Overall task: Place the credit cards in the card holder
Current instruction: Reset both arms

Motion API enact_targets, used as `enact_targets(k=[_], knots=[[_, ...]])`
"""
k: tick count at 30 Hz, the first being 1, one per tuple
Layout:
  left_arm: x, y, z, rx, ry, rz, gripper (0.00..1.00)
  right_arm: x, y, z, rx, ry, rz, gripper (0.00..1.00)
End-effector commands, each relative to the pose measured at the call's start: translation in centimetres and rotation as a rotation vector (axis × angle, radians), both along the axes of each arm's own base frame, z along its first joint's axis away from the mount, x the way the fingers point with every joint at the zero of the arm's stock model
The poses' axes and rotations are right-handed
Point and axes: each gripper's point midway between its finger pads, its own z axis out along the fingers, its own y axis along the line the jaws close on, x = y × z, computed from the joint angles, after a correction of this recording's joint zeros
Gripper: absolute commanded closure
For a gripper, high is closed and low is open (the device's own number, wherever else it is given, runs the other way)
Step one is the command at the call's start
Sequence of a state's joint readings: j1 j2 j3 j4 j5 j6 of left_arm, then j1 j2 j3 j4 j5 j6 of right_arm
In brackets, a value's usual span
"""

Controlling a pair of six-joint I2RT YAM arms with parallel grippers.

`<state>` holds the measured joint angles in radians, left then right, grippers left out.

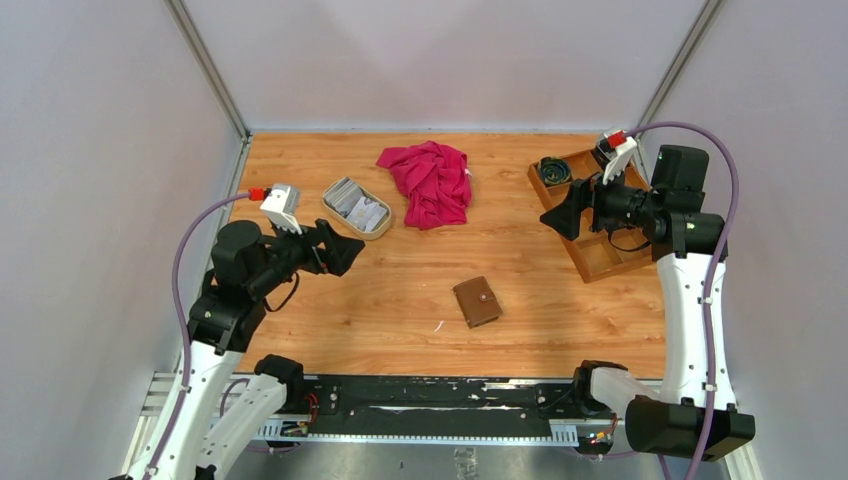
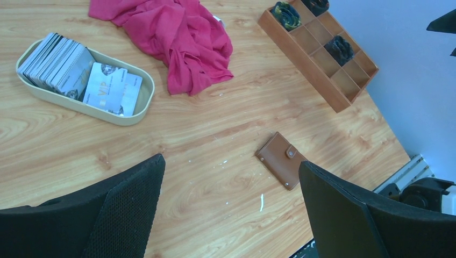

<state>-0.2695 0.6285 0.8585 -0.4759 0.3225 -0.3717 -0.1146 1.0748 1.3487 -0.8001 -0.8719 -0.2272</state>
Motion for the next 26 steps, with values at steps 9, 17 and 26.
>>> enact_targets(k=[9,17,26], knots=[[-0.8,0.7,1.9,0.024,-0.042,0.010,0.00,-0.3,-0.3,1.3,0.013,-0.037,-0.012,0.00],[-1.0,1.2,3.1,0.048,-0.068,0.021,0.00,-0.5,-0.3,2.0,0.016,-0.053,-0.018,0.00],[-1.4,1.3,3.4,0.051,-0.078,0.022,0.00,-0.2,-0.8,2.5,0.014,-0.059,-0.057,0.00]])
